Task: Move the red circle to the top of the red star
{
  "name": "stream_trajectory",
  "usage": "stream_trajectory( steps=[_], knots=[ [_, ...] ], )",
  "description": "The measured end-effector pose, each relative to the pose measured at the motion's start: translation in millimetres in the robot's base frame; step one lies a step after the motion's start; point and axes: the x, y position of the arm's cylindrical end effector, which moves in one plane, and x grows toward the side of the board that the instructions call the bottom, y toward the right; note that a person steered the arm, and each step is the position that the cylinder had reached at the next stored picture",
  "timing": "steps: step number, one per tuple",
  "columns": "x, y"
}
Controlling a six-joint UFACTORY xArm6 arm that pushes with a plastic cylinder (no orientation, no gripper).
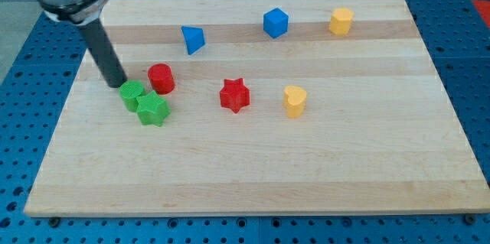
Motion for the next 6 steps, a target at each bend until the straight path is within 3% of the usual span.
stream_trajectory(
  steps=[2,3,4,6],
  knots=[
    [10,111],
    [6,129],
    [-27,122],
    [-40,187]
  ],
)
